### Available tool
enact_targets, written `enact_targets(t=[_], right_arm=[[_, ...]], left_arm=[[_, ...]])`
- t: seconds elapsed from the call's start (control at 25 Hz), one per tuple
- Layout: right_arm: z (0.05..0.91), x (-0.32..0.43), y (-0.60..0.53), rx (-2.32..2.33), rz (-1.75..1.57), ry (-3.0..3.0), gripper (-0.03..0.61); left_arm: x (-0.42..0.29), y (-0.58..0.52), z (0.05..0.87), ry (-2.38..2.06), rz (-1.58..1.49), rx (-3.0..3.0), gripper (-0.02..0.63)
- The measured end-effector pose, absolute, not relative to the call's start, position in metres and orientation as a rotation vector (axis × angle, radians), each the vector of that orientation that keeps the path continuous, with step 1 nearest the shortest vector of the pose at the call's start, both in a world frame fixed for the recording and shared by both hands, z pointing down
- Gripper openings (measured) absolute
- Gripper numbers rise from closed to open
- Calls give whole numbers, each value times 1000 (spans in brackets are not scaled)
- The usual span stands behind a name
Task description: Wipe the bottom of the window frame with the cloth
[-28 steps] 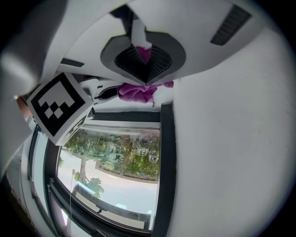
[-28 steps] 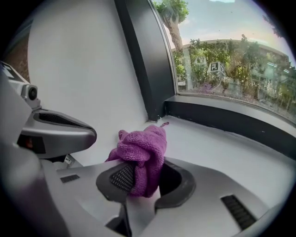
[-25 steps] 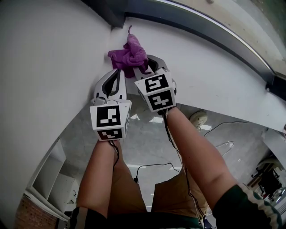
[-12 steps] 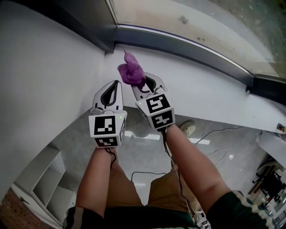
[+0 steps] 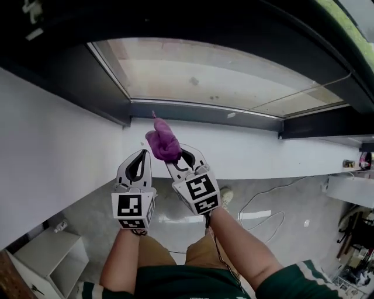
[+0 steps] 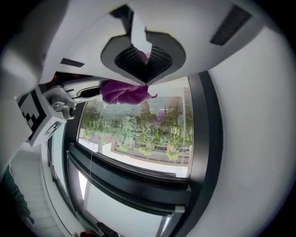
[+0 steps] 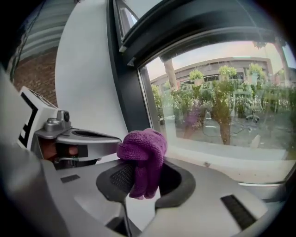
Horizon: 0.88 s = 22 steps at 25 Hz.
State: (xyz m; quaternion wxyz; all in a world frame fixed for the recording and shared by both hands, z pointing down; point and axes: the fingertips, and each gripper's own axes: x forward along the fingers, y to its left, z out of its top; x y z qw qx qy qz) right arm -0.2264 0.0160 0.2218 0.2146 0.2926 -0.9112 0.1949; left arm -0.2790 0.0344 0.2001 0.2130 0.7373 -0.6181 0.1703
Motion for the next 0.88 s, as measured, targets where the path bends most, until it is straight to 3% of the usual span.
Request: enact_targets(t=[0.48,0.88], right_arm=[[76,-146,28,934,462,-2622,117],[-16,-79,34,1155,358,-2644,117]], left_arm=[[-186,14,44,-1561,327,2331,9],[-129,18,-38,-1419,281,2541,9]])
